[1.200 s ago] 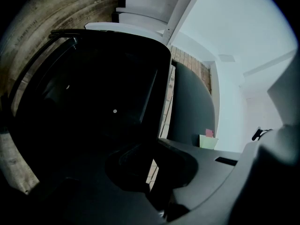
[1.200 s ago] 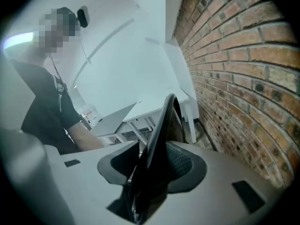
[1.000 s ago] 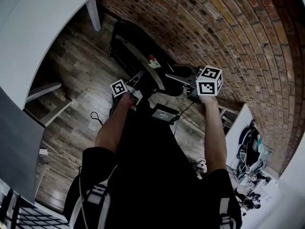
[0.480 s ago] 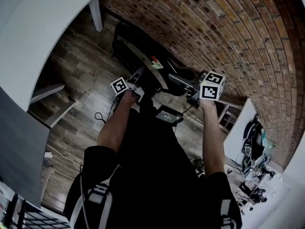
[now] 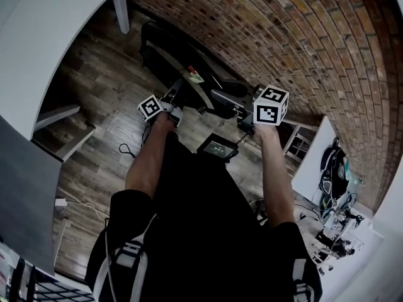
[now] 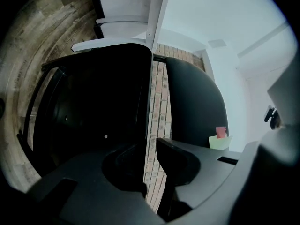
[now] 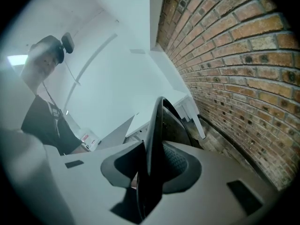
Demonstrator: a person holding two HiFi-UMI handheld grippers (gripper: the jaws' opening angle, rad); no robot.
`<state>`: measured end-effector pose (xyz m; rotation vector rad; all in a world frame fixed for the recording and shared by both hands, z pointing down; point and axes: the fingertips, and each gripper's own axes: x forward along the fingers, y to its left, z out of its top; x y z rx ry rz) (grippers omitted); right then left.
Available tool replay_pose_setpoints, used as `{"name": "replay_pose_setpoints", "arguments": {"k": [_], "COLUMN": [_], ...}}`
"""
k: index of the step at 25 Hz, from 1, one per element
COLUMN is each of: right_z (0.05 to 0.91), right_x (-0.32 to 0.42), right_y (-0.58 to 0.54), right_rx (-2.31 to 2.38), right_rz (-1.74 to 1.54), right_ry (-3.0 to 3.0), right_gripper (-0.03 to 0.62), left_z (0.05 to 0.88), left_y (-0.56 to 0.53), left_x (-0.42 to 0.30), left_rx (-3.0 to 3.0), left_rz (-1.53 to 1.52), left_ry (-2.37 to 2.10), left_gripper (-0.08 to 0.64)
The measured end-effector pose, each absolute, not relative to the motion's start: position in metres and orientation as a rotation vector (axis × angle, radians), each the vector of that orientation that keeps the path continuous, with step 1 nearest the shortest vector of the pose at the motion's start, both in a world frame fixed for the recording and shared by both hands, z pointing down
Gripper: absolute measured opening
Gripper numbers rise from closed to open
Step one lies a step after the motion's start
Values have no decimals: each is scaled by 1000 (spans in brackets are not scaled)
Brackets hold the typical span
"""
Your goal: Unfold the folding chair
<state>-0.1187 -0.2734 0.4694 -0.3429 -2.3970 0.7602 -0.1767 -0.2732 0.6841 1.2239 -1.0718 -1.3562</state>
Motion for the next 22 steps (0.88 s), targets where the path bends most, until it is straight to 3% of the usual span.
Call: {"name": "replay_pose_setpoints", "arguments": {"k": [14,22], "right_z": [467,472], "right_x": [-47,-20], "right_y": [-203,-175], "right_rx": [-59,90], "right_rz": [999,1026], "right_ry": [-2464,-2485], "right_gripper": [117,117], "left_z": [680,682], "left_y": [-202,-183], "left_x": [-106,-82], "left_rx": [1299,1277], "left_rz": [-1077,-1126], "left_ry": [-967,-894], "left_gripper": [98,98]}}
